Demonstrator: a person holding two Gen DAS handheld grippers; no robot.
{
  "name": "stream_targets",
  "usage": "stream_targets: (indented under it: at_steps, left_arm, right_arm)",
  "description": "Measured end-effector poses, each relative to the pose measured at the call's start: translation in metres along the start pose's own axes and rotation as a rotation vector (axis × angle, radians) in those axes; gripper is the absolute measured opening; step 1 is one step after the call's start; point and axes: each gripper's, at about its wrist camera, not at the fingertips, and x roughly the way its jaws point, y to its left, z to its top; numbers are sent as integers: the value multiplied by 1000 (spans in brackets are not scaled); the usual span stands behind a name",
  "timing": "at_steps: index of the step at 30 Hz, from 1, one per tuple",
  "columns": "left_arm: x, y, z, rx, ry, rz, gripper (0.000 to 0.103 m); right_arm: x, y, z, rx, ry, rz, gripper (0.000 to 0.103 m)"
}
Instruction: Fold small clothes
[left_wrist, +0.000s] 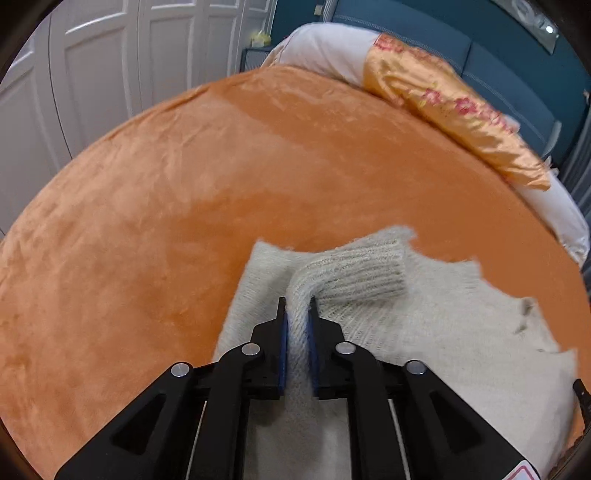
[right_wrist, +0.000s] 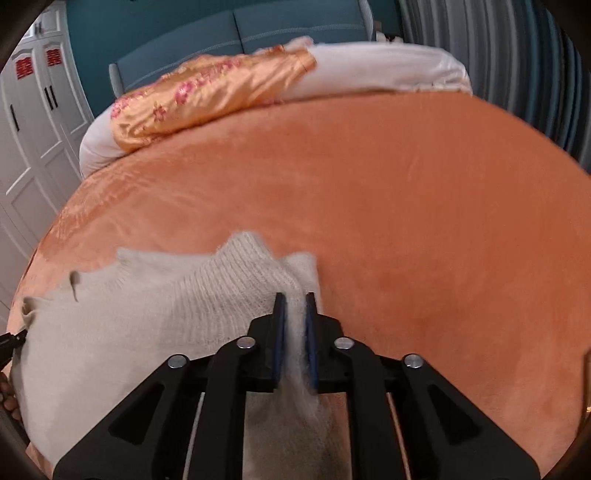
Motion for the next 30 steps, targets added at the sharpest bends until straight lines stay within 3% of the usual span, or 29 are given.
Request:
stream_targets:
  at_steps: [2,4,6,9,14,18,21,26,30]
  left_arm:
    - [-28,-3,-3,-3,-42,-25,15]
    - [-52,-8,-11,33,-74,-17,25]
    - [-72,-10,-24,50,-92,4,46]
    - [-83,-1,-50,33,-45,6,53]
    - [-85,20,-85,-34,47,0,56]
    - [-89,36,-100,-73,58,14,56]
    - [-101,46,-104,-102,35,30,58]
    - [-106,65,-105,-144,24,65,65]
    - [-82,83,-107,-215,87,71,68]
  right_arm:
    - [-29,3,1,0,-90,-14,20]
    - [-59,15,-4,-3,-132,57,24]
    - [-77,39,-18,-56,-113,145,23]
    - [-90,89,-52,-173,-46,241,22]
    - [-86,158,-106,-283,78,361,20]
    - [-58,185,-139,-384,155,293,20]
    - [-65,197,-140,-453,114,254,20]
    - [-86,192,-122,-417,50,263,20]
    - [-56,196,-128,-396,132,248,20]
